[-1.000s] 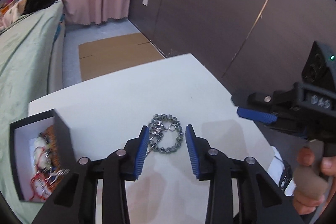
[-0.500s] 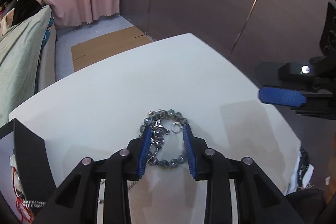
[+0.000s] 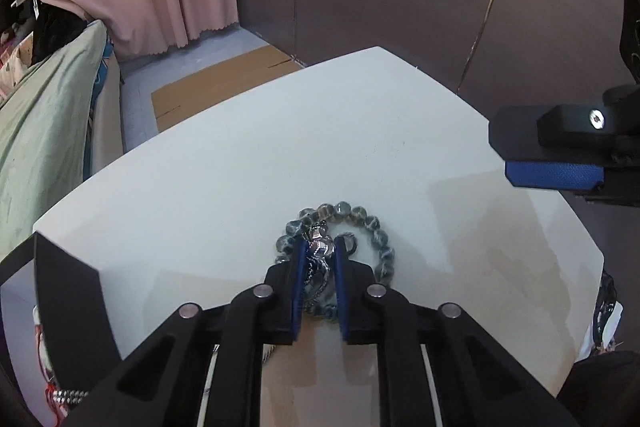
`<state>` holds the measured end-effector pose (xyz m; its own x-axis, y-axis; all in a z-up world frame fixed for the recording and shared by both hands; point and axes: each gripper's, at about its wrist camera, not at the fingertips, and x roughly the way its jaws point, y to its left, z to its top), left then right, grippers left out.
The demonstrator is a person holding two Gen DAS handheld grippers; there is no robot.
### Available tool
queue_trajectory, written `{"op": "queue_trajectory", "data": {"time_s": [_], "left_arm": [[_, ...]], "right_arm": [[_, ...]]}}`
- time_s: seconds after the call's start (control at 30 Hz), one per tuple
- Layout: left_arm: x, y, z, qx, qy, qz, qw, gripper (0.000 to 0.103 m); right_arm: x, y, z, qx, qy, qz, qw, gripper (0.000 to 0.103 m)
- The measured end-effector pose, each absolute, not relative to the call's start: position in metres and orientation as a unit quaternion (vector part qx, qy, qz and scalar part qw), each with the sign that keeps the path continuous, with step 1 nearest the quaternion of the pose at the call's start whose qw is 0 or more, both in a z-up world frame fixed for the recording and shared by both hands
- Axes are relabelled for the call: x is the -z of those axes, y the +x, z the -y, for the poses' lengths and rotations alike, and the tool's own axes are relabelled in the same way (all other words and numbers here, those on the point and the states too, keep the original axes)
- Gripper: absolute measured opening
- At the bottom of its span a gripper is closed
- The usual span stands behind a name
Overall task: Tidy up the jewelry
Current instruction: 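Lift the necklace with the left gripper while the right gripper grasps its bead strand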
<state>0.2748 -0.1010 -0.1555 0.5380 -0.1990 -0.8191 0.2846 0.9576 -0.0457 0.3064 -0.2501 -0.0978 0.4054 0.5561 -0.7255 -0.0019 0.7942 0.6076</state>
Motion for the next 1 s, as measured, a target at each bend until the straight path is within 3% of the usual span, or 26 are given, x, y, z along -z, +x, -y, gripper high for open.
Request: {"op": "queue_trajectory", "data": {"time_s": [0.43,0.6,0.93,1.0], "left_arm": [[0.099,0.240,0.061,0.172,-0.058,-0.428,0.886,0.011],[0.076,0.227,0.044,0.161,-0.066,-0.406,0.897,0.011],[0.032,0.194,0.002,0.141,-0.098,-0.364,0.915,0.011],[0.018,0.186,-0.008,0.140,-0.104,-0.352,0.920,0.011]], "right_arm": [[0.101,0.305,0.220,-0.174,0.208,-0.528,0.805,0.049],[0.107,0.305,0.203,-0.170,0.172,-0.540,0.806,0.043],[0.129,0.306,0.164,-0.137,0.081,-0.562,0.812,0.041],[0.135,0.306,0.157,-0.128,0.063,-0.568,0.811,0.036]]}}
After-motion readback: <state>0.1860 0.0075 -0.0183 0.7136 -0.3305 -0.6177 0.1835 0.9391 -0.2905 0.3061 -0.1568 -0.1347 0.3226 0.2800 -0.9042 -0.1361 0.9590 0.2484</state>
